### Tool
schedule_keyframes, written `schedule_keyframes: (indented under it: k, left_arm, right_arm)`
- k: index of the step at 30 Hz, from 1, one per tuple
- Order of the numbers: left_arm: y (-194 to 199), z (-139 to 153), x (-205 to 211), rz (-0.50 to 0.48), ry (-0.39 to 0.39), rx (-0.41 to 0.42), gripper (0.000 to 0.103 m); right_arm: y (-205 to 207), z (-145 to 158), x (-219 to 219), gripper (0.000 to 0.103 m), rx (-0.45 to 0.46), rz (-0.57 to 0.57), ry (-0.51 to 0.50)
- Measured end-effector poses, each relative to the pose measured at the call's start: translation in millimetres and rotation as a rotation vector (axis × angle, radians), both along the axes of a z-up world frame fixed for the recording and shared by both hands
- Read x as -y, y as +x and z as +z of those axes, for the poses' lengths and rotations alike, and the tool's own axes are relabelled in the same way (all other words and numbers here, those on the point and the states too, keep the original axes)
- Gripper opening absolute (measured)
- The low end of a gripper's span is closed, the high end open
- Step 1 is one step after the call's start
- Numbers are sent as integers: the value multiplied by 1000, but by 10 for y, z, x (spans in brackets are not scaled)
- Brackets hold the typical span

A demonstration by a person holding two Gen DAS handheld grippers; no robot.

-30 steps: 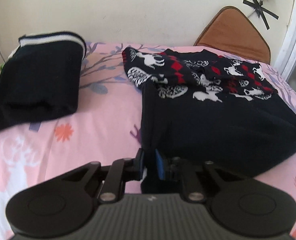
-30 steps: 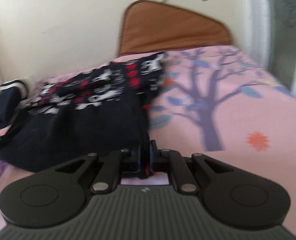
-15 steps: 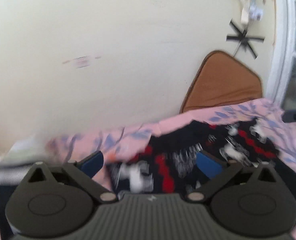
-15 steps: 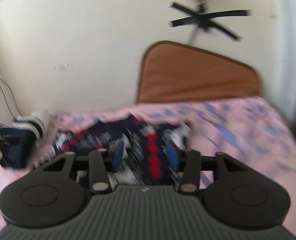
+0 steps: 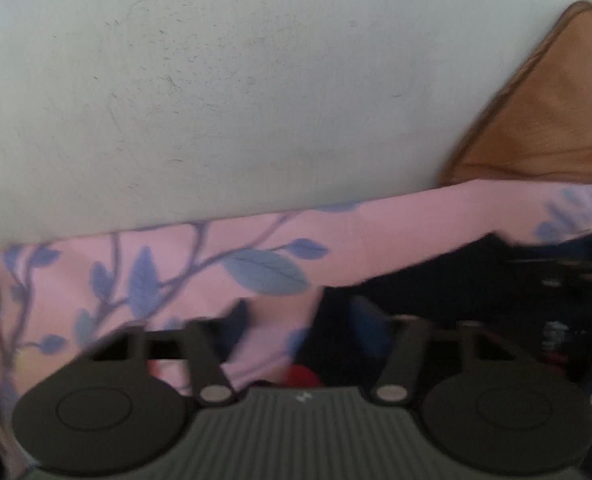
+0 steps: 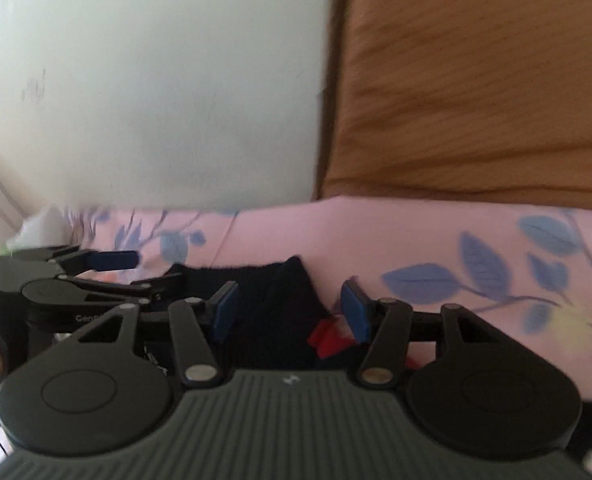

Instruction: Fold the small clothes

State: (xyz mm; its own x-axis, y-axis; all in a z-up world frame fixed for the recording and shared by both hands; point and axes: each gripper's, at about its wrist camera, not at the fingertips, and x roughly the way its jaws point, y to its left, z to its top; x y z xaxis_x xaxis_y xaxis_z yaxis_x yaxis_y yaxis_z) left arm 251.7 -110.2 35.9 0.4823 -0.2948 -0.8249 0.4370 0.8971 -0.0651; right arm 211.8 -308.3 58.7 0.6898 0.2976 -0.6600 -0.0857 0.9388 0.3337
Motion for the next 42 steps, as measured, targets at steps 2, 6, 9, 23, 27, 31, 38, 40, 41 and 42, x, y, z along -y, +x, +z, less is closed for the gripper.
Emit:
schedule_keyframes:
  k: [2,6,9,23,27,31,38,40,41,42]
  left_arm:
    - [-124,103,-8,4,-3,9,9]
    - [-616,511,-125,-17,-44,112,9]
    - [-1173,873,-353,-43,-146,171,9]
    - [-3412,586,-1087,-126,-283,144,9]
    - [-3587,294,-1105,-140,-264,109,18]
    - [-3716,410,-1218,-111,-232,179,57]
    - [-3680,826,-1481,-18,-351,387,93]
    - [-3426,732,-1326,-1,-302,379,93]
    - [-3294,658,-1245,2,-273,353,93]
    - [-3144,561,-1167,8,-250,321,92]
  right_arm:
    - [-73,48,-84,13,26,4,-57]
    - [-499,398,-85,12,112,13,-49]
    - [-1050,689,-118,11,179,51,-69]
    - [-3478,168,-740,11,227,65,-153]
    - [-3586,-138,-757,11,201,-9,-114]
    - [-3651,-194,-842,29,208,14,-139]
    - [-3726,335,-690,44,376,-13,-81]
    - [-3478,370,-707,45,398,-66,-49]
    - [-3347,350,-714,50,405,-83,-28]
    - [-3213,304,-717,59,402,-104,-4]
